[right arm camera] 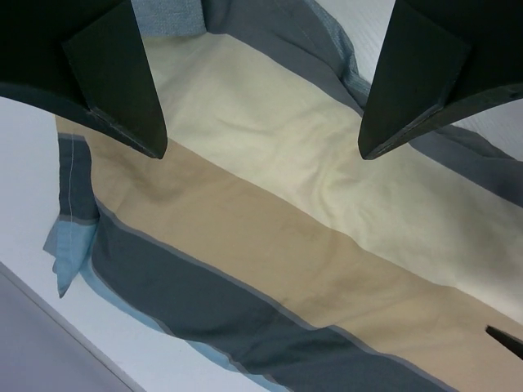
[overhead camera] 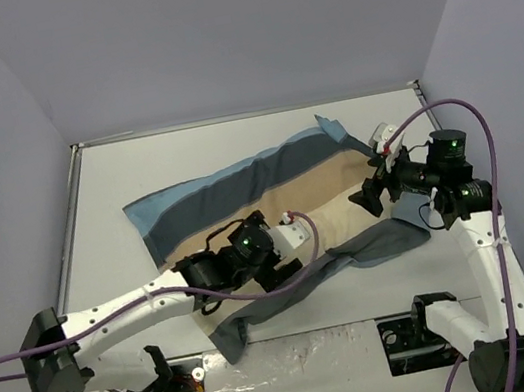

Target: Remove the pillowcase from the pillow

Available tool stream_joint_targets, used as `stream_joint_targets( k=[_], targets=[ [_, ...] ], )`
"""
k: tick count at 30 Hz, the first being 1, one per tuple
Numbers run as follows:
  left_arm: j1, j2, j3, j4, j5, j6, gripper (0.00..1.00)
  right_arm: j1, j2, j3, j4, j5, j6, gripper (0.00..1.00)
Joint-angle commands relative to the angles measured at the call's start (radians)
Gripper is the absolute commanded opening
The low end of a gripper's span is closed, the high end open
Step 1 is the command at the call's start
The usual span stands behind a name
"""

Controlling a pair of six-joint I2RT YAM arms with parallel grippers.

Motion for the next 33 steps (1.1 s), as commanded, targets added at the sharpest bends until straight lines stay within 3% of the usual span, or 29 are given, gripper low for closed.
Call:
stream_joint_targets(
  k=[1,5,10,11,15,17,18,21,25,29,32,33],
  targets=[
    [-0.061,0.080,0.076,0.063,-0.150,0.094,1.00,0.001,-0.017,0.002,-0.009,-0.048,-0.045,1.00],
    [-0.133,0.206,0.113,0.132,-0.298,0.123,0.89,0.002,-0.035,-0.003,-0.012,-0.053,-0.051,1.00],
    [-0.144,0.344,0.120,0.240,-0.365,0.135,0.79,0.004,-0.045,-0.004,-0.017,-0.060,-0.051,1.00],
    [-0.143,0.372,0.120,0.253,-0.363,0.132,0.70,0.002,-0.048,-0.004,-0.015,-0.060,-0.051,1.00],
    [-0.144,0.406,0.128,0.263,-0.342,0.115,0.54,0.002,-0.052,-0.004,-0.017,-0.056,-0.050,1.00],
    [-0.144,0.410,0.120,0.273,-0.340,0.111,0.42,0.004,-0.051,-0.004,-0.017,-0.050,-0.051,1.00],
    [-0.143,0.412,0.114,0.276,-0.339,0.109,0.26,0.002,-0.052,-0.004,-0.017,-0.046,-0.051,1.00],
    [-0.141,0.398,0.097,0.260,-0.339,0.099,0.03,0.002,-0.054,-0.010,-0.018,-0.028,-0.071,1.00],
    [-0.144,0.314,0.120,0.108,-0.320,0.062,0.02,0.007,-0.057,-0.026,-0.055,-0.013,-0.157,1.00],
    [-0.144,0.089,0.079,0.027,-0.309,0.037,0.02,0.053,-0.040,-0.016,-0.153,-0.004,-0.311,1.00],
    [-0.141,-0.073,0.048,-0.006,-0.305,0.011,0.02,0.186,-0.060,-0.006,-0.208,0.082,-0.436,1.00],
    [-0.143,-0.108,0.042,-0.012,-0.306,0.005,0.02,0.223,-0.066,-0.006,-0.239,0.174,-0.509,1.00]
  ],
)
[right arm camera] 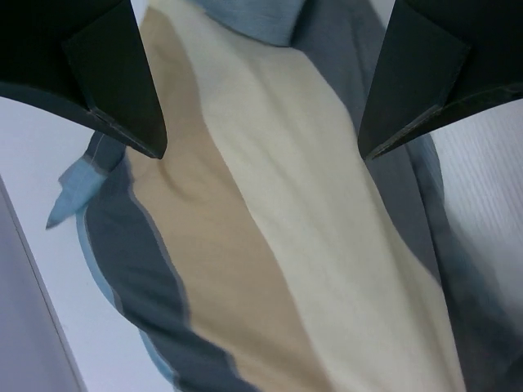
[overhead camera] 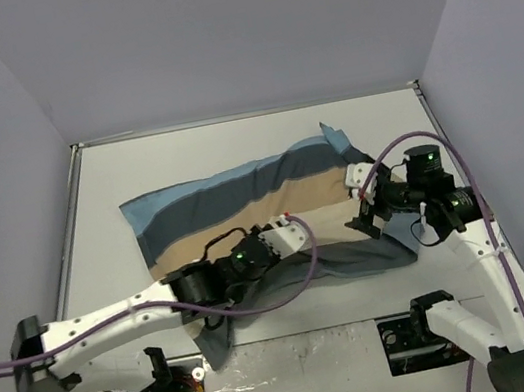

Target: Remove the pillowcase from the pillow

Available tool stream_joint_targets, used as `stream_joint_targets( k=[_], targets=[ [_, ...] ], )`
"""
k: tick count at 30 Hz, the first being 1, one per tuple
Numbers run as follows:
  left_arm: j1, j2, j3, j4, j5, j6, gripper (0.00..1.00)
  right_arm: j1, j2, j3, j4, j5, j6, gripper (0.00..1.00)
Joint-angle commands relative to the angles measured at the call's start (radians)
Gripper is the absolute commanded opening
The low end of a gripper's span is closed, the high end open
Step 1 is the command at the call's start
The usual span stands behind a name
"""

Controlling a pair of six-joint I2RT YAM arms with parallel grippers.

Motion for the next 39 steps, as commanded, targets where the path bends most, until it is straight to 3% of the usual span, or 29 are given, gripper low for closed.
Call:
stream_joint_targets(
  k=[1,5,11,16,23,28,32,35,39],
  targets=[
    [0.006,-0.210,-0.012,-0.082,-0.025,-0.051,0.02,0.158,-0.034,0.016,-0.113,0.176,-0.222,1.00],
    [0.018,-0.330,-0.045,-0.089,-0.031,-0.054,0.02,0.342,-0.031,-0.012,-0.125,0.377,-0.194,1.00],
    [0.029,-0.379,-0.054,-0.115,-0.019,-0.083,0.02,0.588,0.021,-0.154,0.027,0.684,0.018,0.97],
    [0.031,-0.413,-0.100,-0.130,-0.010,-0.111,0.02,0.605,-0.006,-0.173,-0.057,0.530,0.044,0.97],
    [0.049,-0.393,-0.109,-0.095,0.002,-0.111,0.02,0.605,-0.072,-0.038,-0.148,0.376,0.113,0.93],
    [0.112,-0.343,-0.086,-0.044,0.007,-0.114,0.02,0.616,-0.005,0.033,-0.145,0.262,0.179,0.89],
    [0.242,-0.306,-0.069,0.041,0.071,-0.179,0.02,0.672,0.046,0.050,-0.130,0.319,0.224,0.98],
    [0.355,-0.284,-0.074,0.123,0.184,-0.233,0.02,0.699,0.028,0.005,-0.094,0.429,0.219,1.00],
    [0.419,-0.249,-0.046,0.167,0.277,-0.275,0.02,0.767,0.040,-0.090,-0.050,0.650,0.182,1.00]
  ],
)
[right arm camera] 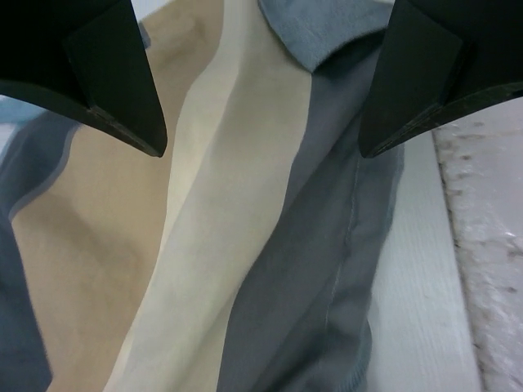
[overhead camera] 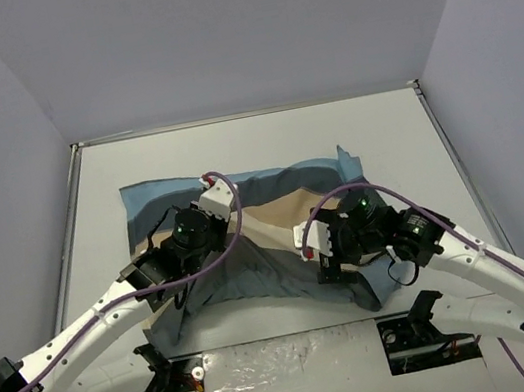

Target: Remove the pillowcase from the pillow

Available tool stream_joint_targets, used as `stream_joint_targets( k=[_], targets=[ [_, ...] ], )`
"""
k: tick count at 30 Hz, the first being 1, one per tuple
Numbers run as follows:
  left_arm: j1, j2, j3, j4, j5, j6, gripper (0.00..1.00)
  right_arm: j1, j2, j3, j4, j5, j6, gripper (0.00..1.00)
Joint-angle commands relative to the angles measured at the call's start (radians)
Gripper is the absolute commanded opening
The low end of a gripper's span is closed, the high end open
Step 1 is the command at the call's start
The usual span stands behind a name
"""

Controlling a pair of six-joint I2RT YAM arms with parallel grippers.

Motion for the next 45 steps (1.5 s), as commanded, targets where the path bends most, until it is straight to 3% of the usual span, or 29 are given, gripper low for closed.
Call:
stream_joint_targets(
  k=[1,3,10,14,15,17,18,21,24,27,28,29,31,33,42,45],
  targets=[
    [0.032,0.013,0.085,0.126,0.089,-0.060,0.02,0.060,0.013,-0.085,0.052,0.270,-0.016,1.00],
    [0.033,0.022,0.101,0.125,0.101,-0.071,0.02,0.101,0.040,-0.146,0.067,0.321,-0.024,1.00],
    [0.035,0.019,0.102,0.122,0.115,-0.083,0.02,0.141,0.085,-0.162,0.093,0.238,-0.030,1.00],
    [0.035,0.016,0.101,0.114,0.118,-0.089,0.02,0.177,0.216,-0.220,0.231,0.344,0.010,0.98],
    [0.035,0.010,0.096,0.114,0.118,-0.091,0.02,0.183,0.245,-0.232,0.260,0.373,0.016,0.94],
    [0.036,-0.017,0.075,0.109,0.112,-0.096,0.02,0.184,0.328,-0.245,0.297,0.466,0.030,0.64],
    [0.036,-0.030,0.066,0.106,0.110,-0.097,0.02,0.184,0.346,-0.245,0.319,0.487,0.036,0.40],
    [0.041,-0.085,0.029,0.085,0.106,-0.100,0.02,0.184,0.351,-0.240,0.326,0.514,0.038,0.25],
    [0.045,-0.132,-0.007,0.050,0.124,-0.111,0.02,0.181,0.262,-0.234,0.314,0.511,0.025,0.00],
    [0.044,-0.168,-0.045,0.024,0.150,-0.135,0.04,0.169,0.114,-0.208,0.268,0.449,-0.008,0.00],
    [0.044,-0.181,-0.050,0.017,0.155,-0.143,0.12,0.164,0.087,-0.194,0.254,0.432,-0.014,0.00],
    [0.044,-0.188,-0.053,0.011,0.156,-0.145,0.43,0.158,0.060,-0.156,0.221,0.415,-0.021,0.00],
    [0.044,-0.214,-0.060,0.002,0.167,-0.136,0.77,0.135,0.009,-0.109,0.184,0.340,-0.047,0.00],
    [0.042,-0.243,-0.065,-0.003,0.204,-0.096,0.97,0.083,-0.031,-0.046,0.152,0.269,-0.060,0.00],
    [0.015,-0.329,-0.168,0.060,0.538,0.130,0.94,-0.004,-0.103,0.082,0.118,0.189,-0.070,0.00],
    [-0.025,-0.353,-0.203,0.079,0.581,0.191,0.95,-0.020,-0.111,0.126,0.112,0.174,-0.068,0.00]
  ],
)
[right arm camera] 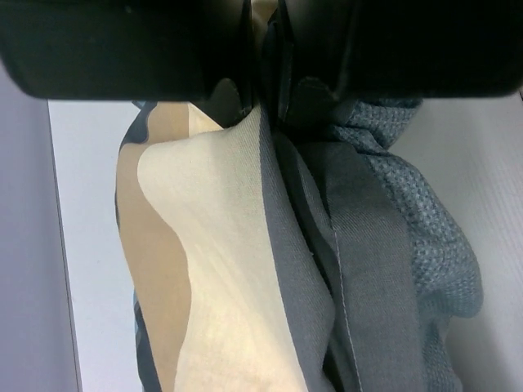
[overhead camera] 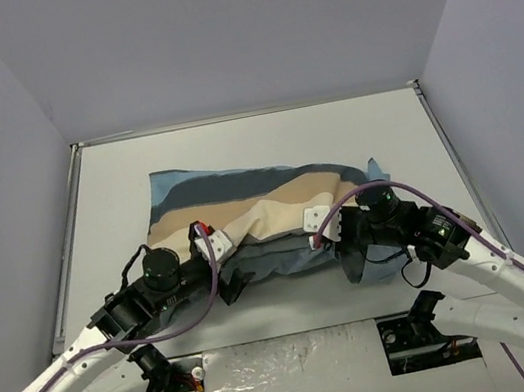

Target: Remove the pillowcase from the pillow

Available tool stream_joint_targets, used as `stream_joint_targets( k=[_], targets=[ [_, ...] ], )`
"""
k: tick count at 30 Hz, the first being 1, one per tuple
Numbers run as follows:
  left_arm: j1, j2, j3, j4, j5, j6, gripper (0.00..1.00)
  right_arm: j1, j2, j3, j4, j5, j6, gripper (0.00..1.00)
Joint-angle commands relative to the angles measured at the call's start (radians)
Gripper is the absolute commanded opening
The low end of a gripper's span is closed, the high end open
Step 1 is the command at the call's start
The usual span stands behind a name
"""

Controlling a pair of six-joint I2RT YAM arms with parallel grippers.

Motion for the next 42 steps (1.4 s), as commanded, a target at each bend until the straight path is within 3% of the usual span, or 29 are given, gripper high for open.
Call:
stream_joint_targets(
  k=[1,5,10,14,15,18,23,28,32,35,39,42],
  targets=[
    [-0.042,-0.014,-0.001,0.036,0.103,0.138,0.97,-0.017,-0.021,0.098,0.045,-0.042,-0.014,0.00],
    [-0.151,0.057,0.045,-0.048,-0.103,0.238,1.00,-0.027,-0.003,0.181,0.007,-0.089,-0.018,0.00],
    [-0.188,0.149,0.079,-0.076,-0.224,0.321,0.85,-0.050,0.012,0.265,-0.030,-0.180,0.005,0.00],
    [-0.189,0.207,0.086,-0.045,-0.383,0.346,0.56,-0.061,0.029,0.334,-0.056,-0.244,0.018,0.00],
    [-0.189,0.218,0.086,-0.019,-0.424,0.346,0.34,-0.063,0.035,0.353,-0.061,-0.258,0.022,0.00],
    [-0.189,0.225,0.089,0.022,-0.460,0.354,0.03,-0.073,0.045,0.376,-0.069,-0.310,0.042,0.00],
    [-0.200,0.123,0.138,0.044,-0.465,0.338,0.02,-0.083,0.055,0.433,-0.082,-0.387,0.071,0.00],
    [-0.215,-0.109,0.216,0.093,-0.403,0.306,0.02,-0.098,0.064,0.561,-0.087,-0.448,0.108,0.00],
    [-0.215,-0.170,0.278,0.108,-0.382,0.274,0.02,-0.101,0.066,0.582,-0.052,-0.464,0.165,0.00],
    [-0.215,-0.121,0.304,0.134,-0.399,0.265,0.02,-0.112,0.049,0.438,0.087,-0.407,0.275,0.00],
    [-0.198,0.138,0.307,0.249,-0.501,0.286,0.02,-0.164,0.063,0.140,0.406,-0.280,0.421,0.00],
    [-0.094,0.346,0.310,0.379,-0.439,0.230,0.02,-0.251,0.136,-0.032,0.601,-0.189,0.528,0.00]
  ],
)
